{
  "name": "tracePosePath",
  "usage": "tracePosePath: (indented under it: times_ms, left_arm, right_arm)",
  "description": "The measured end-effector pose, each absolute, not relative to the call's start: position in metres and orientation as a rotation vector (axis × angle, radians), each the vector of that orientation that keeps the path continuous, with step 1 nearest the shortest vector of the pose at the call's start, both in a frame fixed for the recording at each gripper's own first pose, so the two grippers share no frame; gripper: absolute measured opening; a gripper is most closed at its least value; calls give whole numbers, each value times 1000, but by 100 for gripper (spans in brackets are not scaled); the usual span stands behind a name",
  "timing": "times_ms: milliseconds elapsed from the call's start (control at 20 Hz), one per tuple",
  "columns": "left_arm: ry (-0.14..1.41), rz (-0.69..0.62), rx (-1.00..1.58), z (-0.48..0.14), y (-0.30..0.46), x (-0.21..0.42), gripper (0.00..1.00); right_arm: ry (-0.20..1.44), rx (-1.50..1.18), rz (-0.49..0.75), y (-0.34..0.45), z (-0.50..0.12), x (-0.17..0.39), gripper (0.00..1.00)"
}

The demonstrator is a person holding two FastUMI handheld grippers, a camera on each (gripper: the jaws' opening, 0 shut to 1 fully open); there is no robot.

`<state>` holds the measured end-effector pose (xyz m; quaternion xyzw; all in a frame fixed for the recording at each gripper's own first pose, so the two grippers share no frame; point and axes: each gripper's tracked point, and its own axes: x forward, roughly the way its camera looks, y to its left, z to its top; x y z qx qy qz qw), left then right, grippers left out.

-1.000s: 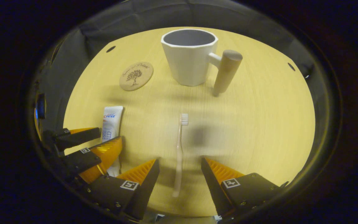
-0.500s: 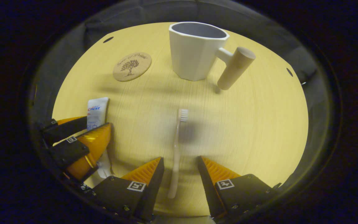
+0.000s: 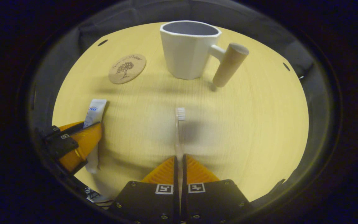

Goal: Put the toothbrush and toothpaste on the desktop into the cup, then pick up the cup and place it on the coaster on the desktop.

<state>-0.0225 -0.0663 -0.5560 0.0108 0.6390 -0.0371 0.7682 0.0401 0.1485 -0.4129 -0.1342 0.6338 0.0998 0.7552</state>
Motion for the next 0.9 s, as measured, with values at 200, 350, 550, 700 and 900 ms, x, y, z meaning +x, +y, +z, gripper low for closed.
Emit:
tracePosePath:
  times_ms: [200,350,550,700,900]
  left_arm:
    - [1362,-70,25,-555,-66,-18,16]
    - [1357,-71,-1,-552,-66,-18,8]
    - [1348,-82,-16,-551,-65,-19,7]
    - [1336,-72,-33,-544,-60,-16,8]
    - [1272,-84,-16,-524,-54,-9,8]
  right_arm:
    - [1365,-290,227,148,-412,42,2]
    - [1343,-289,246,148,-409,42,2]
    - [1336,-248,252,149,-402,42,1]
    - [1315,-201,268,154,-386,42,1]
    - [1254,-137,314,166,-345,40,1]
